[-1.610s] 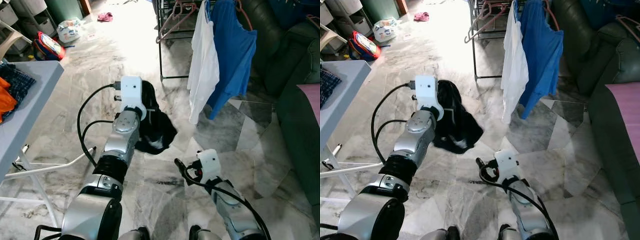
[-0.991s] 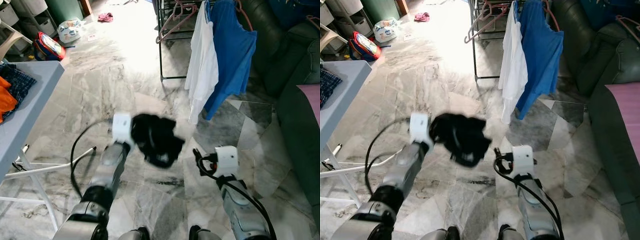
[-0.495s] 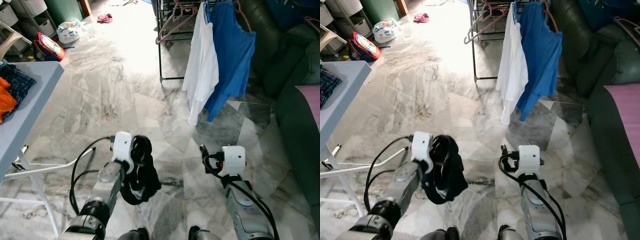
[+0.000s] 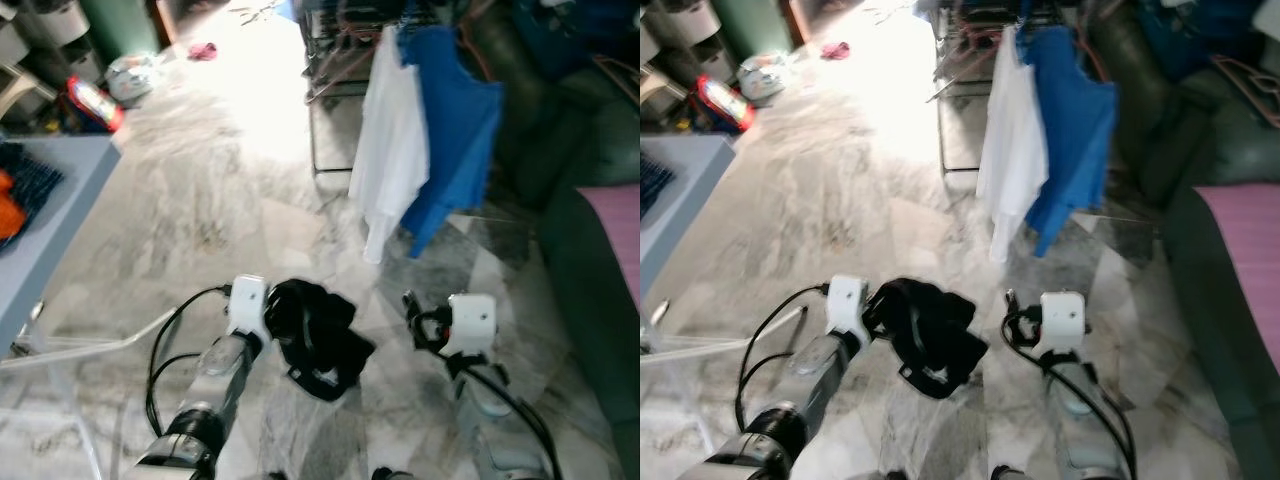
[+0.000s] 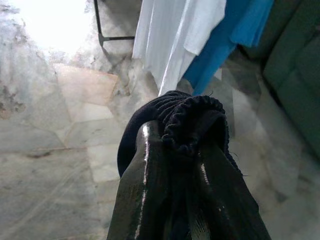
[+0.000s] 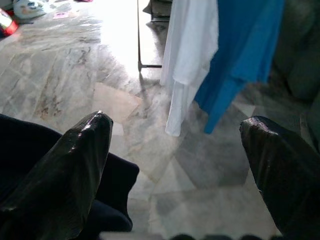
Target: Hang hanger
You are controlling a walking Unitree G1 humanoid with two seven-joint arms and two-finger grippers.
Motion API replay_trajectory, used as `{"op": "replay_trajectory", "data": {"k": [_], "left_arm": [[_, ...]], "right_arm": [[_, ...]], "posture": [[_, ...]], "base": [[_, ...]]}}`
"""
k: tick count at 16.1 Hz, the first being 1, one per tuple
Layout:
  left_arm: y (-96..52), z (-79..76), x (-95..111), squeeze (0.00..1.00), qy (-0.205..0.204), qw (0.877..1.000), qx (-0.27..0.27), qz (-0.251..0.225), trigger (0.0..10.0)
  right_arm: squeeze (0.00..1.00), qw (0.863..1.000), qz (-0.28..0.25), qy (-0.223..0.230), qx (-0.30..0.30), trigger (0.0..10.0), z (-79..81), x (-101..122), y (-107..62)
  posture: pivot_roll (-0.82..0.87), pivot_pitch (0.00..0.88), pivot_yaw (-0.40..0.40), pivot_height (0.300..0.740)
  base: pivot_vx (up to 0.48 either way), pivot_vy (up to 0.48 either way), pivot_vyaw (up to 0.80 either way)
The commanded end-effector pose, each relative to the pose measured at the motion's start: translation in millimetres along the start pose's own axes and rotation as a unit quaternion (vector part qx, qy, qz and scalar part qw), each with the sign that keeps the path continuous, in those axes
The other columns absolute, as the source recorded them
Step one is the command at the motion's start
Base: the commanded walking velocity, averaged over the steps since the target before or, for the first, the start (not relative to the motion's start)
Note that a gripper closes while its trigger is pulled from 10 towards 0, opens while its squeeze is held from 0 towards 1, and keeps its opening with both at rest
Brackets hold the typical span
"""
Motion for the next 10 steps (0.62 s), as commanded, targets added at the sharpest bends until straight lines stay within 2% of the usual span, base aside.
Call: {"op": "replay_trajectory", "data": {"k": [1,4,8,10], "left_arm": [[-2.5,9.4,-1.4,0.0,-0.006,1.0,0.019,-0.002,10.0],[-0.6,5.2,-2.6,0.0,-0.024,0.999,0.021,-0.002,10.0],[3.9,-2.2,-0.1,0.0,-0.021,1.0,0.01,0.0,10.0],[5.0,-3.9,0.6,0.0,-0.022,1.0,0.007,0.0,10.0]], "right_arm": [[0.0,1.0,-0.006,-0.002,0.006,10.0,3.4,4.9,1.2],[0.0,1.0,-0.008,-0.005,0.009,10.0,2.7,8.0,3.9],[0.0,1.0,-0.012,-0.013,0.012,10.0,2.5,11.2,5.4],[0.0,1.0,-0.012,-0.014,0.011,10.0,3.0,10.4,4.2]], "posture": [[-0.06,0.081,0.015,0.74],[-0.07,0.059,0.005,0.74],[-0.08,0.048,0.013,0.74],[-0.09,0.048,0.016,0.74]], "base": [[0.307,0.352,0.0],[0.304,0.371,-0.32],[0.294,0.38,-0.76],[0.298,0.377,-0.22]]}}
Point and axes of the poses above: a point about 5 cm out from each wrist's last joint towards the gripper, its own y axis pointing out of the wrist towards the gripper, its own x axis along the axis of the wrist's last joint, z = x × y, the point moved 6 cm from there along y, pointing out of the wrist towards the gripper, and after that the axes turned 5 degrees about y, right-handed, at the moved point
